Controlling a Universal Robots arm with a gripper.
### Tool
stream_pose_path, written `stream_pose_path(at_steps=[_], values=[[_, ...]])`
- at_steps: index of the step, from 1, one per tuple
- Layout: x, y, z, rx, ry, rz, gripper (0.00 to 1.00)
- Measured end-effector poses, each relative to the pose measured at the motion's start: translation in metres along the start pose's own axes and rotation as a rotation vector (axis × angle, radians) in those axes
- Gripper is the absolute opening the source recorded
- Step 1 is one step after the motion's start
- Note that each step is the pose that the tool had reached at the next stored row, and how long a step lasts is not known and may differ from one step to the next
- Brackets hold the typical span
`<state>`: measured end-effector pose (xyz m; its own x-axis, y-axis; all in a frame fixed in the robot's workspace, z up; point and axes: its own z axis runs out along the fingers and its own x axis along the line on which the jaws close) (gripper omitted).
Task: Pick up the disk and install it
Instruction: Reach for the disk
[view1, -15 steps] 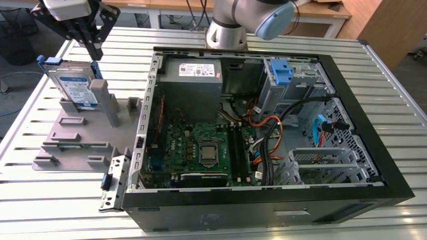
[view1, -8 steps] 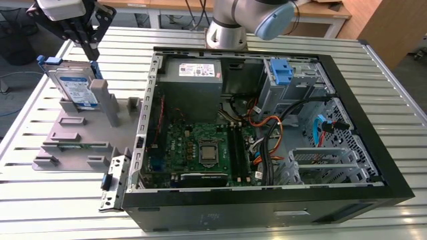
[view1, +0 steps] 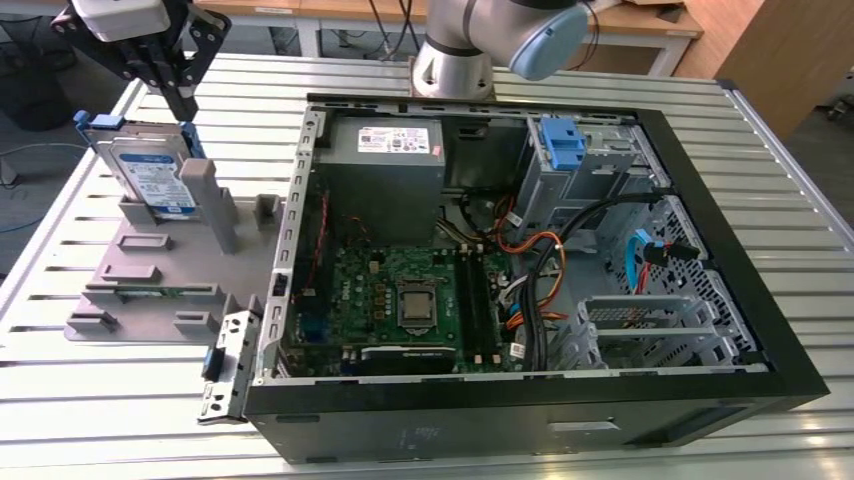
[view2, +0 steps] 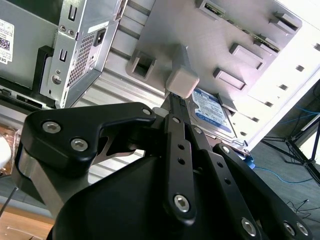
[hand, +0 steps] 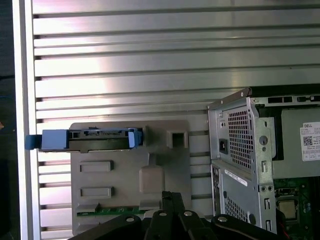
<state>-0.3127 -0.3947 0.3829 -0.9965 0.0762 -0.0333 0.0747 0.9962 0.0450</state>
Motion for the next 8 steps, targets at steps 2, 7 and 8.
stream_pose_path(at_steps=[2,7,8], values=[[0.0000,0.0000,0.0000,0.0000,0.0000,0.000,0.11],[0.0009,0.0000,0.0003,-0.0001,-0.0001,0.000,0.11],[0.0016,0.0001,0.0004,0.0000,0.0000,0.000,0.11]])
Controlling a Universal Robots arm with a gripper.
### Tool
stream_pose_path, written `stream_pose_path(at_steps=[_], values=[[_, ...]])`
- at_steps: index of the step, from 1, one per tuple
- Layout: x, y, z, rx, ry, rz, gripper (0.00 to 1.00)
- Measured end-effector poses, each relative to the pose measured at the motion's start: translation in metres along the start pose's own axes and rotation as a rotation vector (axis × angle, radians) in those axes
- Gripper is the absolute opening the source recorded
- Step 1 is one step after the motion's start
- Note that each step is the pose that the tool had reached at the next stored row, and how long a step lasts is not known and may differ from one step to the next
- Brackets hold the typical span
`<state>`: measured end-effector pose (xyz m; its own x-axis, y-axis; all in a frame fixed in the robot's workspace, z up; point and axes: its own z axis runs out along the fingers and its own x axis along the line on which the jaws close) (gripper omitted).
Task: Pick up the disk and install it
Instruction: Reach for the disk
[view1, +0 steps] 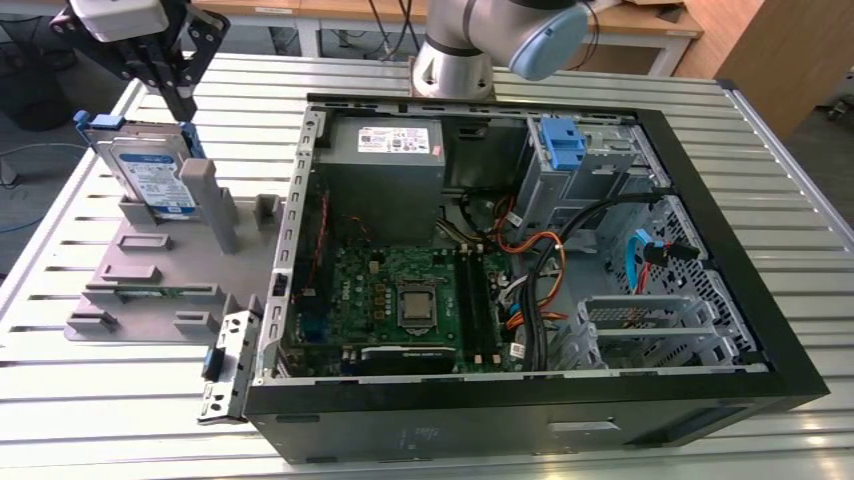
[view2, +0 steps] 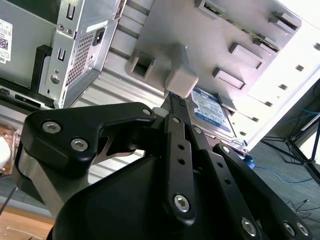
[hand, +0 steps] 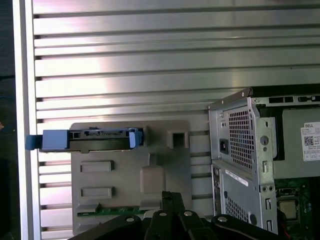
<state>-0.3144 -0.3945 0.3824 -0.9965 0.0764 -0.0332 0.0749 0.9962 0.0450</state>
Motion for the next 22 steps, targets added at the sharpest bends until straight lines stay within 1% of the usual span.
stream_pose_path(at_steps=[3,13,17,22], values=[[0.0040,0.0007,0.0008,0.0000,-0.0001,0.000,0.11],[0.0225,0.0072,0.0045,0.0000,0.0000,0.000,0.11],[0.0284,0.0112,0.0066,0.0001,0.0001,0.000,0.11],[0.0326,0.0179,0.0109,-0.0001,-0.0001,0.000,0.11]])
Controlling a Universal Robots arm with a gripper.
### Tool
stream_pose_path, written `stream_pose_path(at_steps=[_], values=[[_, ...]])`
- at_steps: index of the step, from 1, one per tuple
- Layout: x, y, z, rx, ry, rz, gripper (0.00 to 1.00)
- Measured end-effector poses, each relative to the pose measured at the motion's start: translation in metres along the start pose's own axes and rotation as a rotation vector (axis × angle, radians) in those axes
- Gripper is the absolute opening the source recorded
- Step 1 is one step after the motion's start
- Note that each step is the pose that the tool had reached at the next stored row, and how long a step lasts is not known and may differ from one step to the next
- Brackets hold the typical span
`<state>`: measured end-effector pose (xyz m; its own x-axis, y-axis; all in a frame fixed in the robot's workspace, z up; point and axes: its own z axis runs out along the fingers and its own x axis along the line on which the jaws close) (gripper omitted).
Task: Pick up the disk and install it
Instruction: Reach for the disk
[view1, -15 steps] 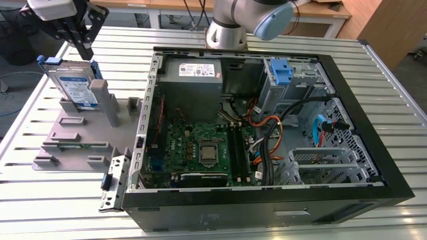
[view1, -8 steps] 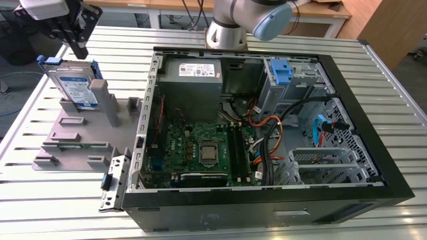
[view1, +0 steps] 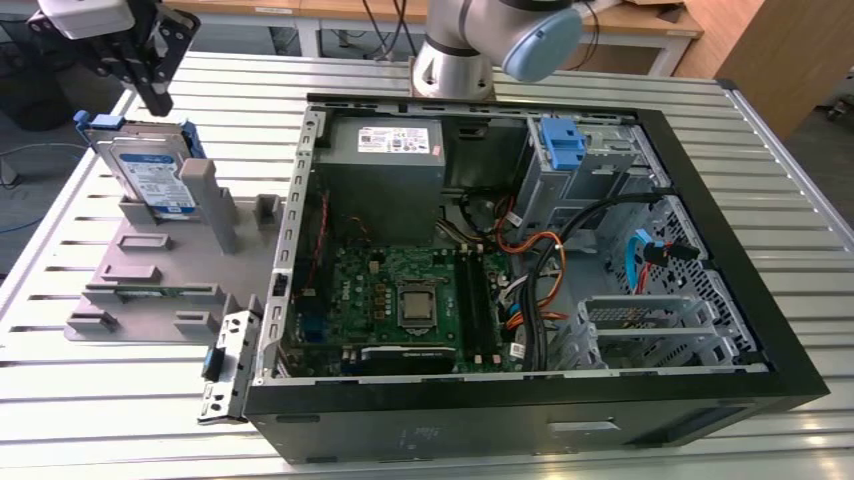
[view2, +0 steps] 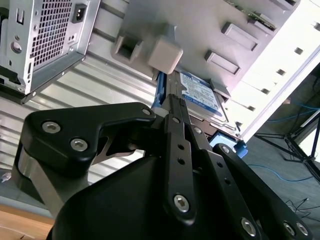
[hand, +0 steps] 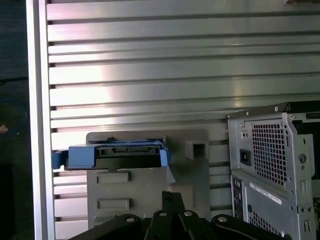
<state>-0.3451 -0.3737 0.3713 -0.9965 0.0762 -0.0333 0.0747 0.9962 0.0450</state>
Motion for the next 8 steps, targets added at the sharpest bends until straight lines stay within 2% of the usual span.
stream_pose_path(at_steps=[3,8], values=[[0.0039,0.0059,0.0028,0.0000,-0.0001,0.000,0.11],[0.0155,0.0128,0.0069,0.0001,0.0002,0.000,0.11]])
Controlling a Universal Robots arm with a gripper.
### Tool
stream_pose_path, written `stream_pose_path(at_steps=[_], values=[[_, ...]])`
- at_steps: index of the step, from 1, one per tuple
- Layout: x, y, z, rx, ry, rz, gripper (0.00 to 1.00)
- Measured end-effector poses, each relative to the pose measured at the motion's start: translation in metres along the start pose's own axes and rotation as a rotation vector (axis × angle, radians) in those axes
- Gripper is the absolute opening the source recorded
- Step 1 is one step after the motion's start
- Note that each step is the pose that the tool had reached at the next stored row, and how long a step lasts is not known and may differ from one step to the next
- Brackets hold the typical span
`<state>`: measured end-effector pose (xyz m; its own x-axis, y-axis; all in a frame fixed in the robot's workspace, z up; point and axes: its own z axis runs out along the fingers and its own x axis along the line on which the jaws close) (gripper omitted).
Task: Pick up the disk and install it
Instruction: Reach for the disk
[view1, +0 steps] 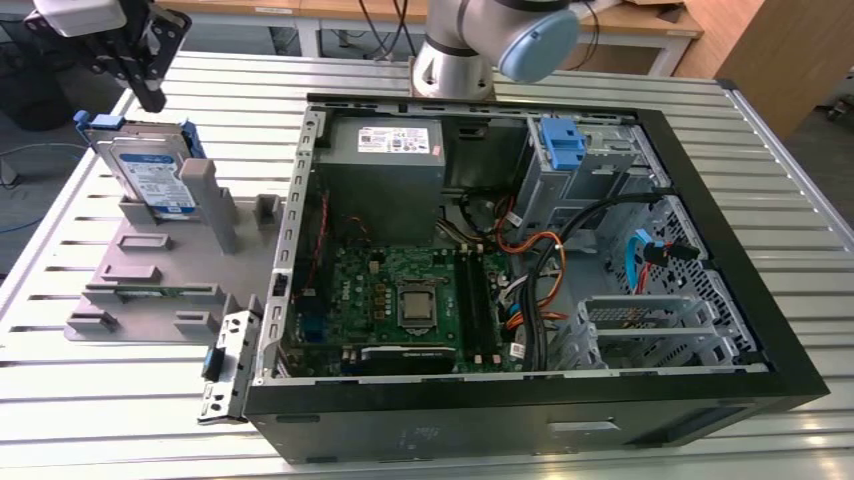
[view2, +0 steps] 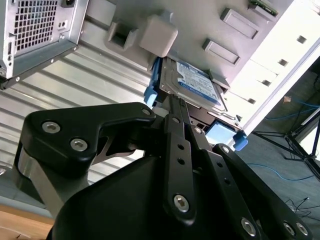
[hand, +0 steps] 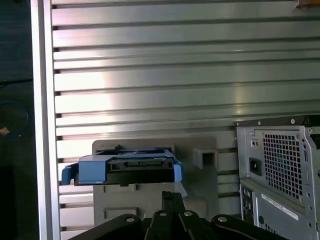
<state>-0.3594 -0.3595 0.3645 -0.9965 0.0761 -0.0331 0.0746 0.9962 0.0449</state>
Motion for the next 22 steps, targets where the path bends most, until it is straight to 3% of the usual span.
stream_pose_path(at_steps=[10,18,20,22], values=[[0.0243,0.0040,0.0075,0.0004,-0.0002,0.000,0.11],[0.0266,0.0038,0.0090,0.0035,0.0004,0.000,0.11],[0.0266,0.0038,0.0097,0.0043,0.0134,0.001,0.11],[0.0268,0.0038,0.0099,0.0047,0.0174,0.001,0.11]])
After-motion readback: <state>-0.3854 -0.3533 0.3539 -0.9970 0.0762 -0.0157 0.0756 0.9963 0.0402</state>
